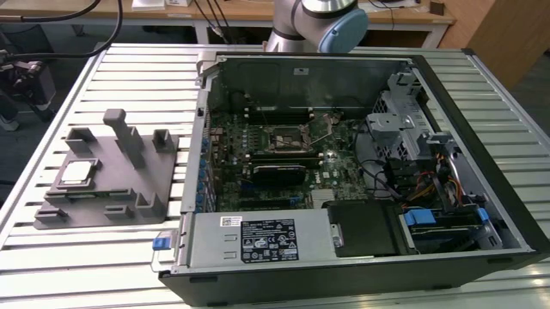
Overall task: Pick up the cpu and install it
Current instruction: 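Pick up the cpu and move it towards the insertion slot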
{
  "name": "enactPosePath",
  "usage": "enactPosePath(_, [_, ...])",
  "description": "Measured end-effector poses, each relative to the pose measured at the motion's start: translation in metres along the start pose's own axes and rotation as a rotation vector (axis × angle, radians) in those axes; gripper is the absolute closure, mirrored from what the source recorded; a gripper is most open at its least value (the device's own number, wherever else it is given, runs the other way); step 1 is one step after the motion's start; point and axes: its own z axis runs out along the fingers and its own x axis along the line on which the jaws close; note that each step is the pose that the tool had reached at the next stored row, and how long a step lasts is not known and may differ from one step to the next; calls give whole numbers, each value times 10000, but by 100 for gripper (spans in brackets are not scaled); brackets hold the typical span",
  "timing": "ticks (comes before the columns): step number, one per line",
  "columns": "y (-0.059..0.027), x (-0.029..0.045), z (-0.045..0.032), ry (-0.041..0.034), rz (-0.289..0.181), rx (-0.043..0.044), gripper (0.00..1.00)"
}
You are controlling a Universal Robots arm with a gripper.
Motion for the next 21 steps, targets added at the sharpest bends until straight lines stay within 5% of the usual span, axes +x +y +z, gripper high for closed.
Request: enactPosePath(21, [-3,-21,90,38,-124,7,41])
